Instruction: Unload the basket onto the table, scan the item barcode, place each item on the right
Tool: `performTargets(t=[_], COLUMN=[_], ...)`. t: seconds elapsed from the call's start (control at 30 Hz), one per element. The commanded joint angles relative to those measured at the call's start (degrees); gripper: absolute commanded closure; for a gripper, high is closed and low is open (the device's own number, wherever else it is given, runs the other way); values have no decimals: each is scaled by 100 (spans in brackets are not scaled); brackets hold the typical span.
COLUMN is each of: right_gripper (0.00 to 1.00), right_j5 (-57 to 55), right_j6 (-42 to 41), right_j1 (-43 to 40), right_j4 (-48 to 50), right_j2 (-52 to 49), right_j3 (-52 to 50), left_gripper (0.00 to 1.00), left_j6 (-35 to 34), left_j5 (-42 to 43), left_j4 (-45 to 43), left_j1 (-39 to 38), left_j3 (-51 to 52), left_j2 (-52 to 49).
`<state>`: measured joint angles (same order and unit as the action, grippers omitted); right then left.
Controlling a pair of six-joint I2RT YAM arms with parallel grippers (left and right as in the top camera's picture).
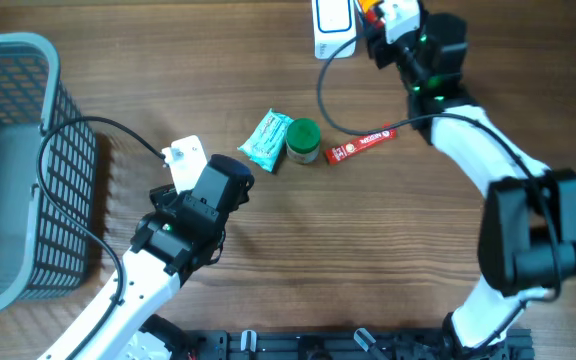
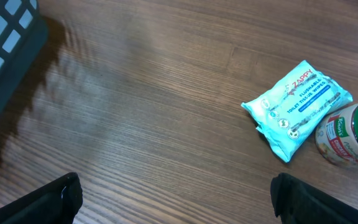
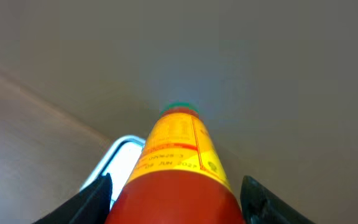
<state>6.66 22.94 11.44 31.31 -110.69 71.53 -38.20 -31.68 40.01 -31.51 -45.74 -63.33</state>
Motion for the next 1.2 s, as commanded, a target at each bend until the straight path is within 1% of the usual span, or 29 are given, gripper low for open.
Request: performTargets(t=[0.0, 0.07, 0.13, 0.17, 0.27, 0.33, 0.43, 0.5, 0.53, 0.57, 0.63, 0.73, 0.77, 0.8, 0.9, 0.97, 1.07, 1.13, 1.17], right_gripper=[96, 96, 96, 96, 96, 96, 96, 96, 96, 96, 96, 96, 96, 96, 96, 96, 95, 94, 91], right_j5=[-1246, -1919, -2321, -2450, -2494, -2719, -3453, -3775, -3840, -3838, -3864, -3969, -4186, -4197, -3908, -3324, -2778, -2752, -2747], right_j6=[1333, 1904, 2072, 2074, 2057, 2037, 1434, 1010, 758, 511, 269, 214, 216, 212, -103, -256, -424, -656, -850], right_j1=[479, 654, 715, 732, 737, 737, 730, 636, 522, 334, -11, -776, -1207, -1451, -2249, -2817, -3521, -3814, -4006], right_j4=[411, 776, 1209, 1355, 1386, 1386, 1272, 758, 323, -186, -767, -1641, -2015, -2282, -3257, -3812, -4249, -4395, -4485], right_j2=[-688, -1259, -1539, -1624, -1639, -1639, -1543, -1340, -1172, -955, -686, -450, -448, -448, -450, -505, -643, -730, -804], right_j3=[291, 601, 748, 802, 861, 938, 1106, 1261, 1340, 1377, 1377, 1375, 1375, 1370, 1346, 1333, 1320, 1320, 1320], left_gripper=[0, 0, 0, 0, 0, 0, 0, 0, 0, 0, 0, 0, 0, 0, 0, 0, 0, 0, 0], left_j6=[48, 48, 48, 48, 48, 48, 48, 48, 48, 48, 48, 48, 48, 48, 48, 48, 48, 48, 48], left_j5=[-118, -118, -118, -118, -118, -118, -118, -118, -118, -118, -118, -118, -118, -118, -118, -118, -118, -118, -118], left_j4=[-7, -7, -7, -7, -7, -7, -7, -7, -7, -7, -7, -7, -7, -7, -7, -7, -7, -7, -7], left_j1=[-15, -15, -15, -15, -15, -15, -15, -15, -15, -15, -15, -15, -15, -15, -15, -15, -15, -15, -15], left_j3=[-2, -2, 0, 0, -2, -2, 0, -2, -2, -2, -2, -2, -2, -2, -2, -2, -2, -2, 0], left_j2=[0, 0, 0, 0, 0, 0, 0, 0, 0, 0, 0, 0, 0, 0, 0, 0, 0, 0, 0])
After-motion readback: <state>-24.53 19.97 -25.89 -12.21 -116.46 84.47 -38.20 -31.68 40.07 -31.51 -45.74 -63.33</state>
